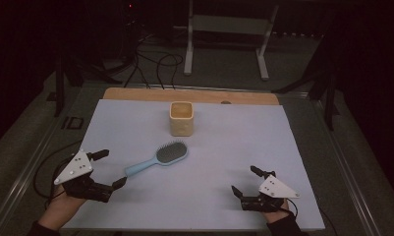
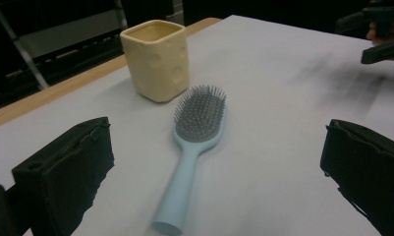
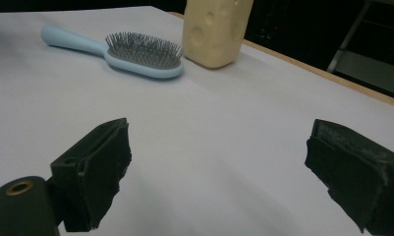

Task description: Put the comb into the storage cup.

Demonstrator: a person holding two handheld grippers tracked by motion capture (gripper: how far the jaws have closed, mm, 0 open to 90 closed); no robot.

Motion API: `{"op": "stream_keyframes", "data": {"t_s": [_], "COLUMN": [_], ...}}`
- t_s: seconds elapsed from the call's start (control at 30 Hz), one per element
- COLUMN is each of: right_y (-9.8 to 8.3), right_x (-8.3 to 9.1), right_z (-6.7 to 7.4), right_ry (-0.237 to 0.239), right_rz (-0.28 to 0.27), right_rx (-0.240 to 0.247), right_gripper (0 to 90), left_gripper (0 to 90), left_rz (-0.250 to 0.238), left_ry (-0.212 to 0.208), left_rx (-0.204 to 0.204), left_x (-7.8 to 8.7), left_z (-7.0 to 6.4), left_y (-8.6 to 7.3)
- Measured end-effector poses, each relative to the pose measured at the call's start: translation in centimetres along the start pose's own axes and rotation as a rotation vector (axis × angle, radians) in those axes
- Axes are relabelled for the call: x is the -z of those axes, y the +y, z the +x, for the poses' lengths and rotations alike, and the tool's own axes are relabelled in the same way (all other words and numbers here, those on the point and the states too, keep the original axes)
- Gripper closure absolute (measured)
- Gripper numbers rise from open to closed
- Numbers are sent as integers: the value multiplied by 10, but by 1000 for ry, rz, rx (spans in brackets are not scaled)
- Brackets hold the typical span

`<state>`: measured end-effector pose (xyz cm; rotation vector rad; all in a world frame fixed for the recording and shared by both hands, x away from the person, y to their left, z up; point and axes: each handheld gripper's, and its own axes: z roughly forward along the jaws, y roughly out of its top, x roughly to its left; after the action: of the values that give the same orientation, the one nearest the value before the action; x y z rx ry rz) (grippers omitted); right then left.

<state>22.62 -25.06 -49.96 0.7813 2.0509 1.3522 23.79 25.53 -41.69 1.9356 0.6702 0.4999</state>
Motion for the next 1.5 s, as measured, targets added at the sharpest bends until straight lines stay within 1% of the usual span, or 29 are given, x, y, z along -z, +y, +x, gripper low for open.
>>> {"op": "stream_keyframes", "data": {"t_s": [0.03, 0.1, 0.17, 0.23, 0.37, 0.47, 0.53, 0.57, 0.6, 0.63, 0.7, 0.77, 0.83, 0.87, 0.9, 0.93, 0.97, 1.13, 1.2, 1.23, 1.27, 1.3, 1.33, 1.37, 1.43, 1.47, 1.5], "right_y": [0, 0, 0, 1, 1, 1, 1, 1, 1, 1, 1, 1, 1, 1, 1, 1, 1, 0, 0, 0, 0, 0, 0, 0, -1, -1, -1], "right_x": [0, 0, 0, 0, 1, 0, 0, 0, 1, 1, 1, 1, 1, 1, 1, 1, 1, 1, 0, 0, 0, 0, -1, -1, 0, 0, 0], "right_z": [0, 0, 0, 0, 0, 0, 0, 0, 0, 0, -1, 0, 0, 1, 1, 1, 0, 0, 1, 1, 1, 1, 1, 1, 0, 0, 0], "right_ry": [0, 1, 1, 1, -1, 2, 3, 3, 3, 3, 5, 9, 10, 10, 12, 12, 13, 15, 17, 18, 19, 21, 21, 21, 20, 19, 19], "right_rz": [-3, -1, -1, -4, -7, -7, -6, -6, -8, -9, -11, -9, -12, -12, -12, -11, -9, -9, -4, -2, -2, -2, -3, -1, -3, -4, -4], "right_rx": [-1, -2, -2, 0, -2, 0, -2, -2, -4, -13, -14, -12, -11, -11, -10, -8, -9, -10, -11, -11, -8, -9, -9, -10, -10, -10, -11], "right_gripper": [92, 92, 92, 92, 92, 92, 92, 92, 92, 92, 92, 92, 92, 92, 92, 92, 92, 92, 92, 92, 92, 92, 92, 92, 92, 92, 92], "left_gripper": [0, 0, 0, 0, 0, 0, 0, 0, 0, 0, 0, 0, 0, 0, 0, 0, 0, 0, 0, 0, 4, 26, 30, 36, 48, 69, 82], "left_rz": [-2, 2, 8, 9, 43, 64, 78, 78, 92, 94, 96, 102, 125, 132, 137, 140, 146, 154, 185, 199, 209, 215, 220, 226, 227, 227, 228], "left_ry": [-1, -10, -9, -12, -13, -9, -9, -9, -4, 0, 3, 15, 16, 43, 45, 33, 39, 58, 61, 73, 81, 84, 104, 113, 121, 125, 120], "left_rx": [-6, -4, -10, -1, 2, 21, 40, 40, 44, 49, 59, 60, 66, 66, 58, 53, 50, 67, 61, 58, 62, 55, 52, 52, 63, 74, 79], "left_x": [0, -1, -4, -7, -18, -26, -31, -31, -35, -38, -42, -47, -52, -54, -55, -55, -57, -62, -66, -68, -70, -71, -72, -74, -75, -76, -77], "left_z": [1, 3, 4, 6, 9, 13, 15, 15, 17, 17, 20, 24, 27, 28, 29, 31, 32, 41, 42, 42, 42, 43, 43, 43, 43, 43, 44], "left_y": [2, 6, 8, 9, 9, 9, 8, 8, 7, 7, 6, 5, 4, 3, 2, 1, 0, -6, -8, -9, -10, -12, -14, -16, -20, -22, -24]}}
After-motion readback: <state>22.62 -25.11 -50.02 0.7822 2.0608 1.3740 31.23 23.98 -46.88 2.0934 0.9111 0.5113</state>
